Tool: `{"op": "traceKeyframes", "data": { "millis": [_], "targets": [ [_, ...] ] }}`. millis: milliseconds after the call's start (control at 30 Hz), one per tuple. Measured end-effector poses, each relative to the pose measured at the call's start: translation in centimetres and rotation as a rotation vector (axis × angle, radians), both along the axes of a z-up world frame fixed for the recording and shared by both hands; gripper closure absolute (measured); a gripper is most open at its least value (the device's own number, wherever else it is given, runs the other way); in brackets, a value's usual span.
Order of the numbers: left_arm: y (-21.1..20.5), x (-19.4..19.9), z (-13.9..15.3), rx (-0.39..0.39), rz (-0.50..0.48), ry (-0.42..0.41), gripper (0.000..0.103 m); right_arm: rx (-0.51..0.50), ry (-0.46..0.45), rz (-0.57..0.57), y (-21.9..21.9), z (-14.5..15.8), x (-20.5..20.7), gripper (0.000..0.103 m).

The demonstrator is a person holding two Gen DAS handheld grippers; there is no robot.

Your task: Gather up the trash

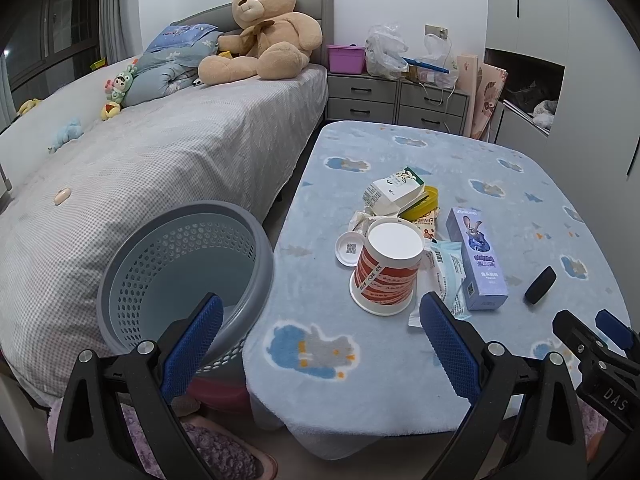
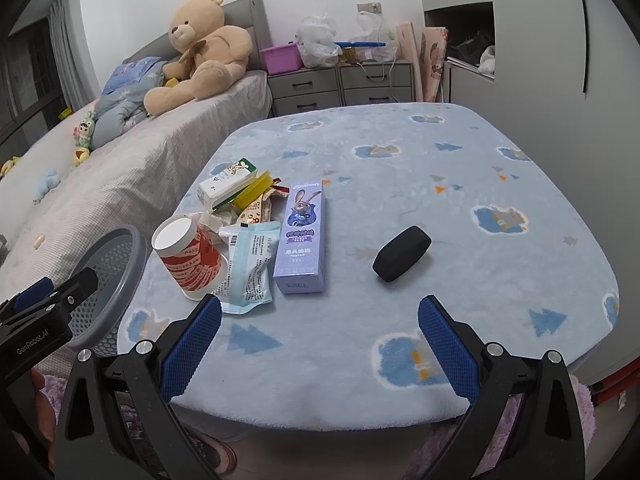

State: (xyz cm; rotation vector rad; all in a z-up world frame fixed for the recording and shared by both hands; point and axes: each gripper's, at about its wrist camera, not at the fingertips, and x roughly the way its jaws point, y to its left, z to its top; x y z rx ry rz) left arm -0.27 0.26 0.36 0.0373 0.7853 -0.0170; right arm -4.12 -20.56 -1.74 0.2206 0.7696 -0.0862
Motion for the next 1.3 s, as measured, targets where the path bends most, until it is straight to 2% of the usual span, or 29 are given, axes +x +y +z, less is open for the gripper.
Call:
{"op": "traceKeyframes", "data": {
  "millis": [1300],
  "targets": [
    [-0.1, -0.3, 0.9, 0.003, 0.000, -0.007, 0.009, 0.001, -0.014, 0.000, 0.0, 0.1, -0.2, 0.006]
  ]
}}
